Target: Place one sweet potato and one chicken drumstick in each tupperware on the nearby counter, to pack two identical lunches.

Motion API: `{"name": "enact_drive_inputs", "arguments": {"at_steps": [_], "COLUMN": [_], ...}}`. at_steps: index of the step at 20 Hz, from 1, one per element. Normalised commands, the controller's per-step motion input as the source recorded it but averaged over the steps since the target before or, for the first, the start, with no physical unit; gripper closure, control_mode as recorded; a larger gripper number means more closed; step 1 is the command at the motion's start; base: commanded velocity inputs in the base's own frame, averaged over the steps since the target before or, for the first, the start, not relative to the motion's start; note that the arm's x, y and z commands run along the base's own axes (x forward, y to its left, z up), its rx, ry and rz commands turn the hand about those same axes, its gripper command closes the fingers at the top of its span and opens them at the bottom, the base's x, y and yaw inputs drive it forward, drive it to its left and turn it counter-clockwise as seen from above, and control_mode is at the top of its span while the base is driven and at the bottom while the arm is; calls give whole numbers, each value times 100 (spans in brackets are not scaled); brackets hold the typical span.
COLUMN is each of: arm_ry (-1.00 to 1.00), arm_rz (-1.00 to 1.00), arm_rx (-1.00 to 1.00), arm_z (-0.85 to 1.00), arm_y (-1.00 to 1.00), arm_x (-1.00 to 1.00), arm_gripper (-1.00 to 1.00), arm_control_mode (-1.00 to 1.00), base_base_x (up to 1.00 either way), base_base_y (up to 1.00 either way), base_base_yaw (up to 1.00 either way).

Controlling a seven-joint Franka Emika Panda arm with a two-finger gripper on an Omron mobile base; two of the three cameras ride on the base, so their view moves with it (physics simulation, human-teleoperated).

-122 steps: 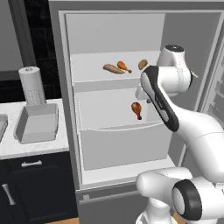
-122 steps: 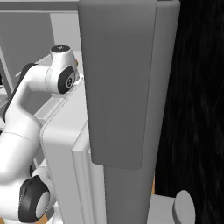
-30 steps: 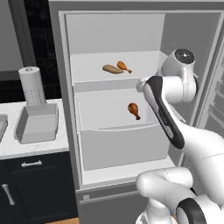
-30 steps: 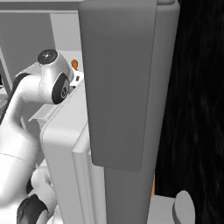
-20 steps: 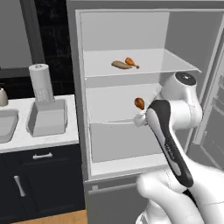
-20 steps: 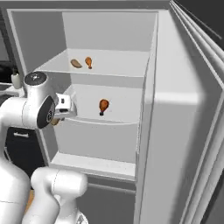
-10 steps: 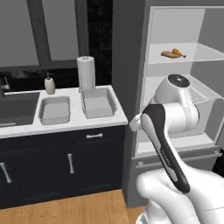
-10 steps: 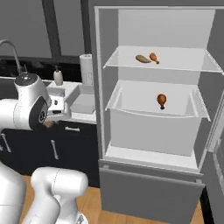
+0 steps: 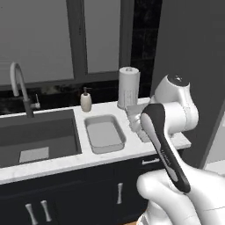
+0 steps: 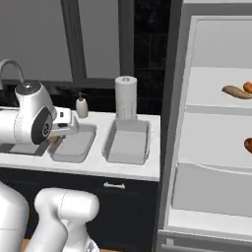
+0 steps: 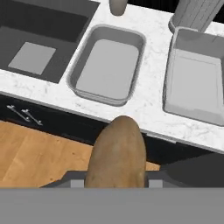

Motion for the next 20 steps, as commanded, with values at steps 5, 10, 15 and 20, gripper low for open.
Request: {"name": "enact_drive_inputs", "arguments": {"at_steps": [5, 10, 15, 20], "arm_ry": [0, 11, 7, 1], "arm_rz": [0, -7, 0, 0], "arm_rx": [0, -2, 0, 0], "arm_z": [0, -55, -69, -71], "arm_y": [0, 20, -37, -27], "arm_x": [0, 84, 47, 34], "arm_gripper": [100, 100, 100, 100], "arm_control_mode": [100, -100, -100, -100], "base_base_x": [100, 0, 0, 0], "base_base_y": [94, 0, 0, 0], "base_base_yaw": [-29, 0, 0, 0]}}
